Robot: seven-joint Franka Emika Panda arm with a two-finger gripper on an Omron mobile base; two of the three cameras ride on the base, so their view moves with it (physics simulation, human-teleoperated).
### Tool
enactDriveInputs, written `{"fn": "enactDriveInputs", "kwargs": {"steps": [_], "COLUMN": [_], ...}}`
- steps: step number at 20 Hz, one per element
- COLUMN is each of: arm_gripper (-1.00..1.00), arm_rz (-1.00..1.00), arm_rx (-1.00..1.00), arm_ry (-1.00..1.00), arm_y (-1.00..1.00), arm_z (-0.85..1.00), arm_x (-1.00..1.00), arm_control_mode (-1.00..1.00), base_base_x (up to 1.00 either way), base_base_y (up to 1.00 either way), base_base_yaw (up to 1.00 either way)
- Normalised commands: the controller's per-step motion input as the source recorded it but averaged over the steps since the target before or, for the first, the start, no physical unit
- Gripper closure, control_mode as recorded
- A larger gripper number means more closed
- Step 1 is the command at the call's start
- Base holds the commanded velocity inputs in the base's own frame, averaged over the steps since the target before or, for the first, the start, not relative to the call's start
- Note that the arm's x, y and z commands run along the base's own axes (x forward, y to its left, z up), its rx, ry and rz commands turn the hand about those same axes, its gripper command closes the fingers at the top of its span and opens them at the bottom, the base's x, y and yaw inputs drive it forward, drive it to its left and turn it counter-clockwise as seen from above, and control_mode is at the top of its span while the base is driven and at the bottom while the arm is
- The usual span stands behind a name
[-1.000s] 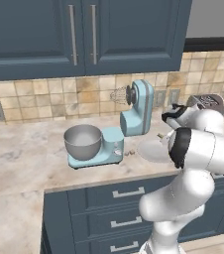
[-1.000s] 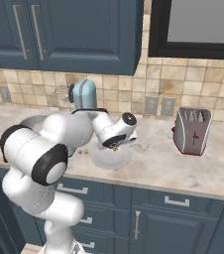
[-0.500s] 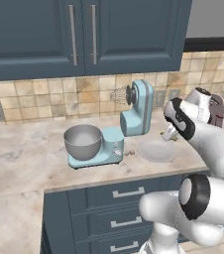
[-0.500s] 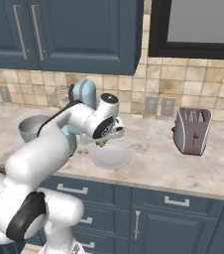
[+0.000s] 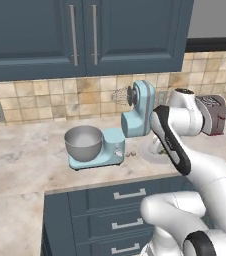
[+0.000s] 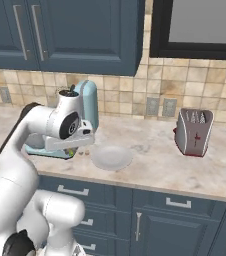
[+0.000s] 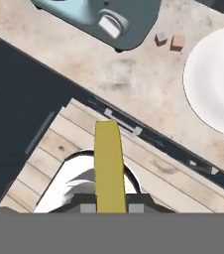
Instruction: Add butter and sugar cubes to the stand mixer bowl and then turn on the stand mixer to begin making frosting.
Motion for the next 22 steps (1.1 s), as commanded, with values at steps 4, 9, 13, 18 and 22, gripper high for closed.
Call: {"fn": "enactDriveInputs", "kwargs": {"steps": [4,9,13,18,22], "arm_gripper": [1.00,1.00,1.00,1.00,1.00], "arm_rz": [0.00,0.00,0.00,0.00,0.00], "arm_rx": [-0.06,-0.05,-0.01,0.00,0.00], "arm_ry": [0.01,0.00,0.00,0.06,0.00], "arm_y": [1.00,1.00,0.96,0.77,0.58], "arm_z": [0.14,0.17,0.21,0.26,0.23], "arm_x": [-0.25,-0.02,0.16,0.42,0.47], "arm_control_mode": [-1.00,-1.00,-1.00,-1.00,-1.00], "base_base_x": [0.00,0.00,0.00,0.00,0.00], "base_base_y": [0.00,0.00,0.00,0.00,0.00], "base_base_yaw": [0.00,0.00,0.00,0.00,0.00]}}
